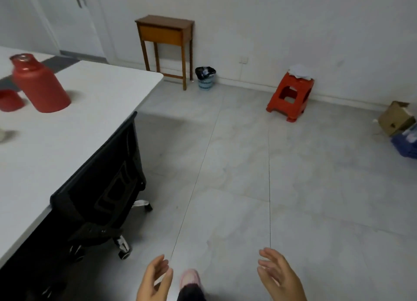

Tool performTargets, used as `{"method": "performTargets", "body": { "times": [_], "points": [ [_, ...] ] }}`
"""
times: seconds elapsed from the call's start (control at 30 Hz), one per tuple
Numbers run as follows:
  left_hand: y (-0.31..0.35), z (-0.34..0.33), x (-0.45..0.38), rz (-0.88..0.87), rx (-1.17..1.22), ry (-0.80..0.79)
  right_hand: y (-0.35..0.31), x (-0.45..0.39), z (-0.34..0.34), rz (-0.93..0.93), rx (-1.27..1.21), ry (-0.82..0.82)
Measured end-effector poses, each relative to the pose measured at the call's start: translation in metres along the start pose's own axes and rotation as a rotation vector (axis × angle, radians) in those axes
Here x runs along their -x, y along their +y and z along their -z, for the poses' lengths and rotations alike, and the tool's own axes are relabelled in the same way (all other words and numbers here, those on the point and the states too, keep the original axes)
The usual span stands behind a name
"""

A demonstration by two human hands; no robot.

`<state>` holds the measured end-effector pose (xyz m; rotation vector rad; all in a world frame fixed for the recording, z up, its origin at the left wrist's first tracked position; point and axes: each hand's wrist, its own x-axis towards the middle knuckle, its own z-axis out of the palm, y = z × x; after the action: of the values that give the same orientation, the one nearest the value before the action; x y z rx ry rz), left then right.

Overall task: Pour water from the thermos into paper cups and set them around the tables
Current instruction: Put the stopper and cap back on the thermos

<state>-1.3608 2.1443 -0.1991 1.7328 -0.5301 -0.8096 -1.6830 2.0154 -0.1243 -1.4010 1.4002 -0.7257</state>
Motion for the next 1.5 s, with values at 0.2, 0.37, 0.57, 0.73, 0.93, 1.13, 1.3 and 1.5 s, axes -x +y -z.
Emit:
{"method": "performTargets", "body": {
  "times": [0.2, 0.37, 0.57, 0.73, 0.93, 1.13, 1.3, 1.5],
  "points": [
    [0.03, -0.046, -0.161, 0.08, 0.019, 0.132, -0.009, -0.155, -0.035, -0.087, 0.013, -0.066],
    [0.104, -0.094, -0.321, -0.004, -0.01, 0.034, -0.088, -0.302, -0.058, -0.009, -0.032, -0.05],
    [0.145, -0.178, -0.448, -0.038, -0.039, -0.032, -0.108, -0.453, -0.067, 0.067, 0.058, -0.052],
    [0.153, -0.229, -0.53, 0.054, 0.035, 0.199, -0.077, -0.601, -0.081, -0.04, 0.189, -0.209],
    [0.196, -0.255, -0.624, 0.055, 0.003, 0.421, -0.209, -0.813, -0.126, 0.104, 0.155, -0.454],
    [0.236, -0.256, -0.7, 0.101, 0.039, 0.566, -0.247, -0.968, -0.175, 0.196, 0.248, -0.559],
    [0.282, -0.236, -0.814, 0.082, 0.142, 0.602, -0.279, -1.062, -0.234, 0.122, 0.242, -0.583],
    [0.353, -0.186, -0.973, -0.052, 0.16, 0.614, -0.428, -1.161, -0.361, 0.275, 0.153, -0.673]
  ]
}}
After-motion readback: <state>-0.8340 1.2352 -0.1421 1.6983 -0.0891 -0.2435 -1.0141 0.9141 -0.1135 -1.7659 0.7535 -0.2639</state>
